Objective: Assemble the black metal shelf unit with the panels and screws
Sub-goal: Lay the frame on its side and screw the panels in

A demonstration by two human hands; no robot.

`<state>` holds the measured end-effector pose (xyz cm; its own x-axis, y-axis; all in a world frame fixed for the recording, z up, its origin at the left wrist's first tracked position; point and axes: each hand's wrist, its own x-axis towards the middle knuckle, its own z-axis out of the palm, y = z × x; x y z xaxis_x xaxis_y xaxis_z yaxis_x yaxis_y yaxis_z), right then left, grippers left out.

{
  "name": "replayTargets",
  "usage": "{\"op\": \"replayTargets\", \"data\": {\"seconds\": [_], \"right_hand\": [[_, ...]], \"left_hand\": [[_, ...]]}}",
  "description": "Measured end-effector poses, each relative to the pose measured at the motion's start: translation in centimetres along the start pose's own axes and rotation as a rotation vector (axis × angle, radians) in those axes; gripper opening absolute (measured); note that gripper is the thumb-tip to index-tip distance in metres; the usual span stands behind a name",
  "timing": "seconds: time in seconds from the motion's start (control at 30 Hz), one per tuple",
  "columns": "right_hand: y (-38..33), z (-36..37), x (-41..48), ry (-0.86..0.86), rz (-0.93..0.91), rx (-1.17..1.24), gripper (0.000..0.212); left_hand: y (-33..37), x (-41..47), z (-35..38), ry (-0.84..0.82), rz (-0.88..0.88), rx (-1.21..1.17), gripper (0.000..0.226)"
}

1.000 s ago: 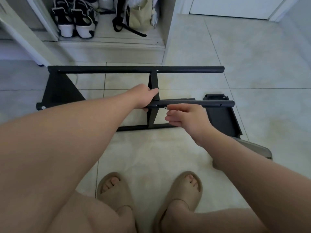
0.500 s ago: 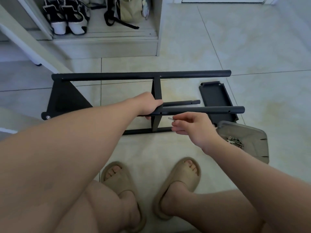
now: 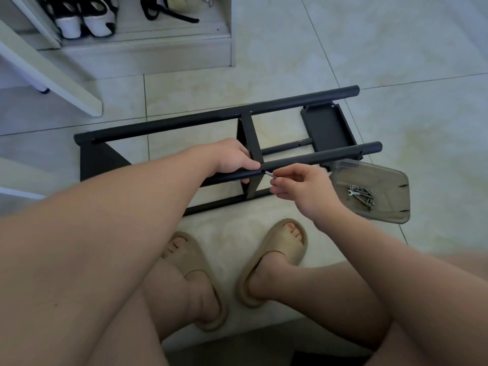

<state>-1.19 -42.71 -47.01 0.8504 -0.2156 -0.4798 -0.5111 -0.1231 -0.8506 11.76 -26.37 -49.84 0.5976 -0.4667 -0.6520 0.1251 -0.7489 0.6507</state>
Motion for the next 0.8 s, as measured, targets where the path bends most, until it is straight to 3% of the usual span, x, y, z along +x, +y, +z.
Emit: {"op": "replayTargets", "data": {"seconds": [0.6,0.8], "right_hand": [[1.4,2.0,1.6,0.085,-0.08,-0.148,0.018],[1.5,2.9,2.0,0.093,-0.059,-0.008,0.016]], "left_hand": [[-0.2,-0.5,0.4,0.048,0.006,-0.06,0.025],[0.0,-0.5,1.4,0.166,-0.002,-0.054,0.04]]}}
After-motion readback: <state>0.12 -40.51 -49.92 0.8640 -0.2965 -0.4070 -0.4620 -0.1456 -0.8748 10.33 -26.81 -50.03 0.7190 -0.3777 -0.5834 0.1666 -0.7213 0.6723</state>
